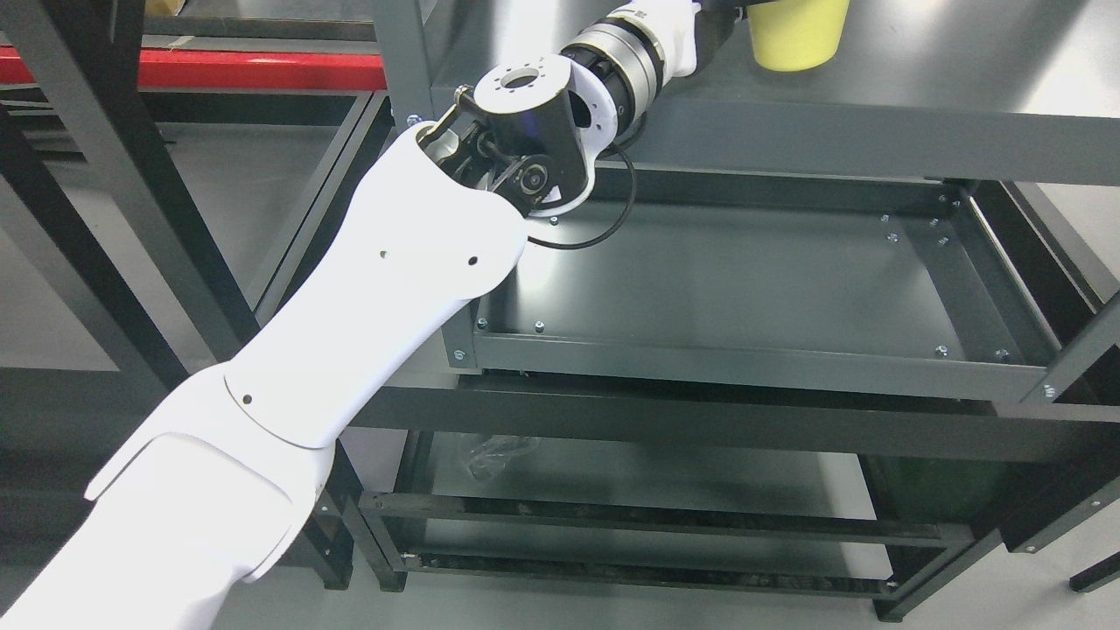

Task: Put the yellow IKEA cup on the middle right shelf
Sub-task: 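Open the left hand to release the cup on the shelf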

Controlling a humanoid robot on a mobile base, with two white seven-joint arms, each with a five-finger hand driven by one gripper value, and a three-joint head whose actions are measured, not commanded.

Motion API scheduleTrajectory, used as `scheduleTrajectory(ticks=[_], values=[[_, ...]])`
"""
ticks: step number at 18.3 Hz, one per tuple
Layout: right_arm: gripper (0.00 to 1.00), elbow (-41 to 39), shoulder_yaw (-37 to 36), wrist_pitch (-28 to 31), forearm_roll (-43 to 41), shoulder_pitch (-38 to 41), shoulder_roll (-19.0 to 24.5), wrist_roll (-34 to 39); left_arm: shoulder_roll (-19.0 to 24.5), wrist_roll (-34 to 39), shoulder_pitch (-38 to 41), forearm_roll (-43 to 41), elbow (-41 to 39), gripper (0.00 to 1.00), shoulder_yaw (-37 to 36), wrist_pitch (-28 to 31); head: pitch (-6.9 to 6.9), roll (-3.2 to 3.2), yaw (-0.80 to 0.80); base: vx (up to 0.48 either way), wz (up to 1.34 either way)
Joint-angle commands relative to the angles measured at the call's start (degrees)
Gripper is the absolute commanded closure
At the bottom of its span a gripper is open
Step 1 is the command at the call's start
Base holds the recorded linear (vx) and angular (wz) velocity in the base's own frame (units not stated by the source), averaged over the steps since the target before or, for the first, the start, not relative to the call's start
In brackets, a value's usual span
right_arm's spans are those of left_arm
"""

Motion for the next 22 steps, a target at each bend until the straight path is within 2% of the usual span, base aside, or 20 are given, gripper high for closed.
scheduleTrajectory(ticks=[1, 2, 5, 12, 17, 22], values=[[0.01, 0.0, 0.97, -0.02, -1.41, 0.79, -1.0, 0.0, 1.0, -0.36, -0.82, -1.27, 5.1, 0.4, -3.27, 0.33, 0.0, 0.0, 0.0, 0.0, 0.0], [0.01, 0.0, 0.97, -0.02, -1.41, 0.79, -1.0, 0.0, 1.0, -0.36, -0.82, -1.62, 4.4, 0.32, -3.27, 0.33, 0.0, 0.0, 0.0, 0.0, 0.0], [0.01, 0.0, 0.97, -0.02, -1.41, 0.79, -1.0, 0.0, 1.0, -0.36, -0.82, -1.71, 3.6, 0.2, -3.27, 0.33, 0.0, 0.0, 0.0, 0.0, 0.0], [0.01, 0.0, 0.97, -0.02, -1.41, 0.79, -1.0, 0.0, 1.0, -0.36, -0.9, -3.56, 1.67, 0.02, -3.18, 0.24, 0.0, 0.0, 0.0, 0.004, 0.01], [0.01, 0.0, 0.97, -0.02, -1.41, 0.79, -1.0, 0.0, 1.0, -0.36, -0.82, -5.66, 0.35, 0.01, -3.0, -0.37, 0.0, 0.0, 0.0, 0.0, 0.0], [0.01, 0.0, 0.97, -0.02, -1.41, 0.79, -1.0, 0.0, 1.0, -0.36, -0.73, -14.26, 0.79, 0.01, -2.74, -1.78, 0.0, 0.0, 0.0, 0.0, 0.0]])
